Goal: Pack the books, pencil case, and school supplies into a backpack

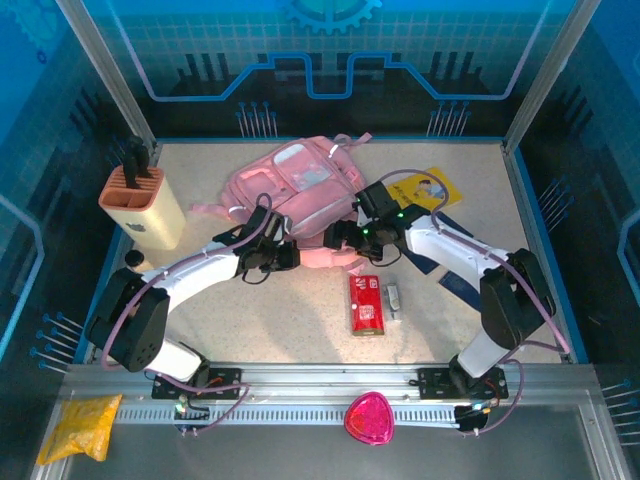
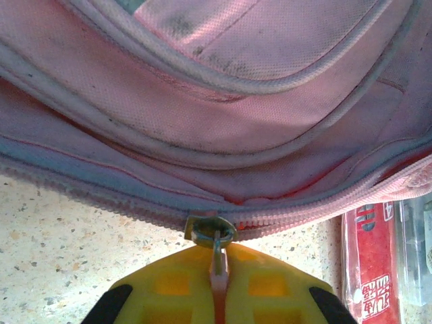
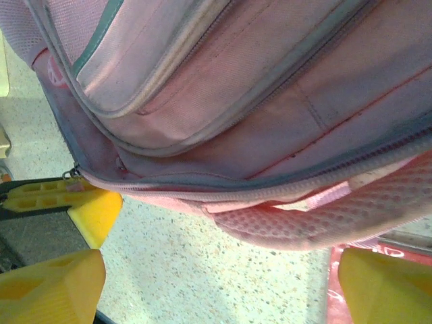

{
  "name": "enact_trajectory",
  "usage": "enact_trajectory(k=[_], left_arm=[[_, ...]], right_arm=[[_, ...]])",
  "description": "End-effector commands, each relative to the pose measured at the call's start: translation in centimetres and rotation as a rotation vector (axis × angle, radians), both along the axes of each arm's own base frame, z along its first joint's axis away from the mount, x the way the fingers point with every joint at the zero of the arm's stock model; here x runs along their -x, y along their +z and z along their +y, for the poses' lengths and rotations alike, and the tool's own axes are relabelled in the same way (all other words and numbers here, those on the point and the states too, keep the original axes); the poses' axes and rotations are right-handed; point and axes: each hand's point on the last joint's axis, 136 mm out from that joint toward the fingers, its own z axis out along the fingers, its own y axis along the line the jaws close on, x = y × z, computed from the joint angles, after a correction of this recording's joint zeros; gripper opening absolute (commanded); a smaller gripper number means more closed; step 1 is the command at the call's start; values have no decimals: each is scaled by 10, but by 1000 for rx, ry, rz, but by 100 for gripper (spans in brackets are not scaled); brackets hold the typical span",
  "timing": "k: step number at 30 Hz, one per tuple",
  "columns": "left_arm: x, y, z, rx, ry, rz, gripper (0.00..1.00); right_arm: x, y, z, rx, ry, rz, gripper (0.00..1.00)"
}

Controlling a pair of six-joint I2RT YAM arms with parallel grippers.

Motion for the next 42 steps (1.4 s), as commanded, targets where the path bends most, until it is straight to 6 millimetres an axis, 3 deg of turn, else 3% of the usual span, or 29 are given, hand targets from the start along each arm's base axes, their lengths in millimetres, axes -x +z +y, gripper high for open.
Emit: enact_trajectory(k=[1, 6, 11, 14, 21, 32, 37, 42], left_arm=[[-5, 16, -12, 43, -9, -48, 0], [-3, 16, -14, 37, -22, -46, 0], [-1, 18, -15, 37, -35, -48, 0], [1, 19, -13, 16, -54, -47, 0], [-1, 19, 4, -118, -90, -44, 0], [-26, -12, 80, -215, 108, 50, 0], [-46, -13, 109, -206, 205, 59, 0], [-65, -12, 118, -183, 260, 63, 0]], right_arm=[[-11, -14, 4, 8, -81, 10, 90], [-27, -33, 5, 51, -110, 17, 88], [-38, -50, 2, 114, -109, 14, 70], [-45, -55, -3, 140, -108, -1, 53], [-63, -50, -31, 202, -120, -52, 1], [-74, -25, -64, 219, -146, -135, 0], [-78, -15, -60, 214, -103, -169, 0], [-79, -8, -51, 188, -61, -179, 0]])
